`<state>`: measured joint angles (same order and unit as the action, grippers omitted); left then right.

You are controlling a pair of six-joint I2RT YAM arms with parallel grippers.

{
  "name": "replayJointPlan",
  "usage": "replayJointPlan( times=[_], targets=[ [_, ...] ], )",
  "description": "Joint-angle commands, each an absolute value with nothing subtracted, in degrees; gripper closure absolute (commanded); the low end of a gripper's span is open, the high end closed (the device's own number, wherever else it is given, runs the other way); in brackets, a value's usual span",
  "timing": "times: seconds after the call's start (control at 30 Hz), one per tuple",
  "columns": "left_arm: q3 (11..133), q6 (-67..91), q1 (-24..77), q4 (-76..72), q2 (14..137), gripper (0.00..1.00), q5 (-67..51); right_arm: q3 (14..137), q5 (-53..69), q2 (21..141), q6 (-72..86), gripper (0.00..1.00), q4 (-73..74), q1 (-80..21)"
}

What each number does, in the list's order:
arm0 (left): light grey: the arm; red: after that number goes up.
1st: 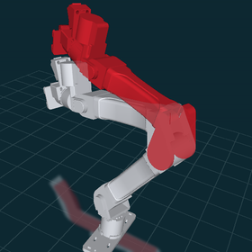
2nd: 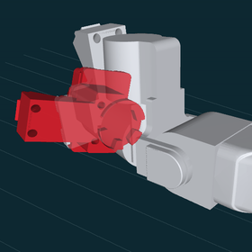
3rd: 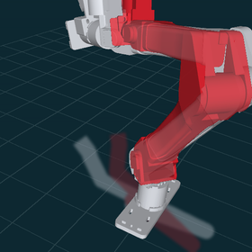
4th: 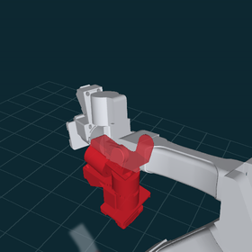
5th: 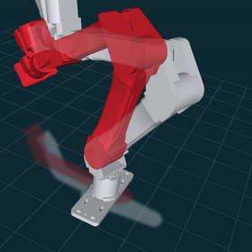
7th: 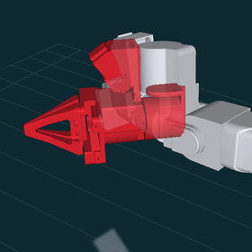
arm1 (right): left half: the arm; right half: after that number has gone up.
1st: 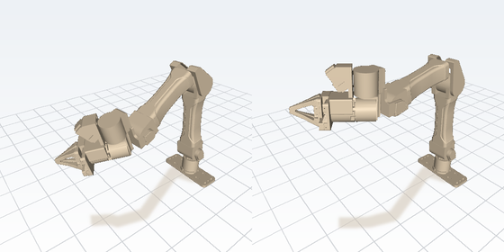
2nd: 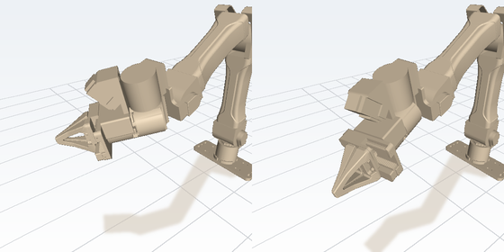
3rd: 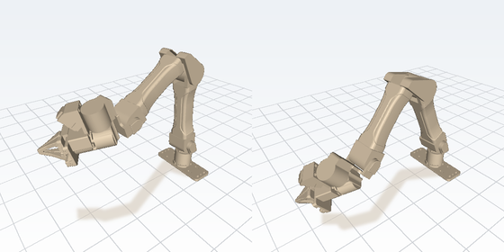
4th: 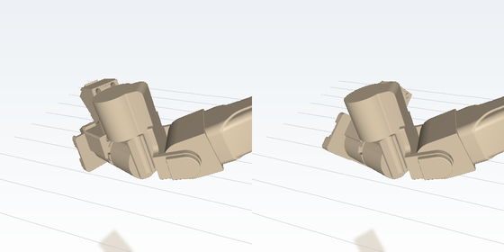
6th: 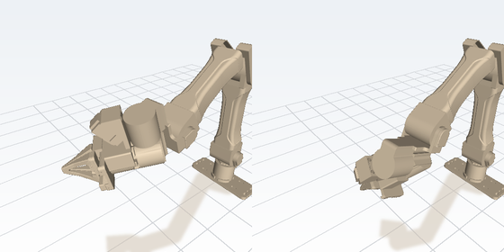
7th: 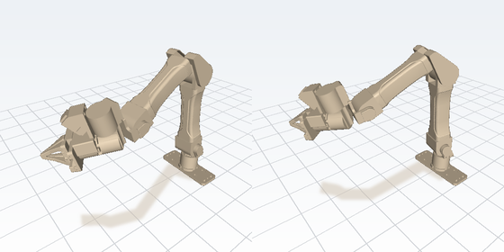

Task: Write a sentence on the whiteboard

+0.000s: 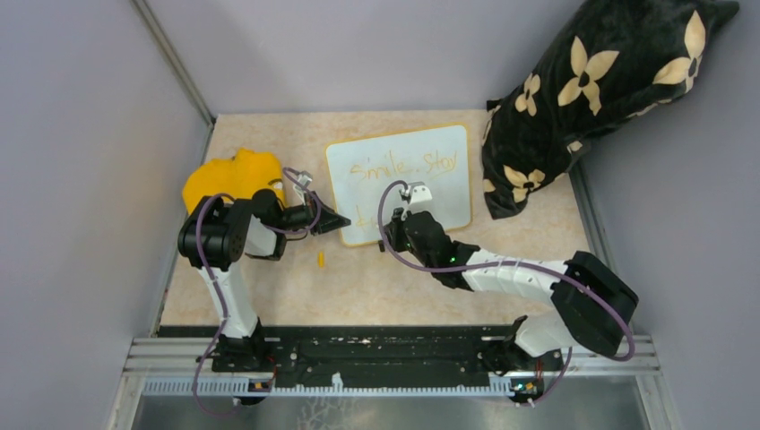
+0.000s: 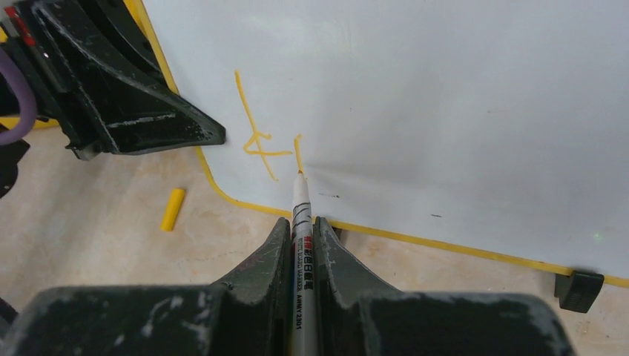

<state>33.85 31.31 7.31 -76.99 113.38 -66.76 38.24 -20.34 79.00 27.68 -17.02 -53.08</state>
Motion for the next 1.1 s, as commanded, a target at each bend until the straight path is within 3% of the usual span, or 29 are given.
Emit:
replayJointPlan(
  times=[0.0,1.07],
  targets=[
    [34.1,31.1,6.9,-74.1,115.5,1.00,-64.5,40.5,-22.0,75.1,27.3,1.00,-18.4,-52.8],
    [34.2,31.2,6.9,-73.9,115.5,1.00,-64.5,39.8,-23.4,78.6,29.2,1.00,-17.3,-51.2]
  ],
)
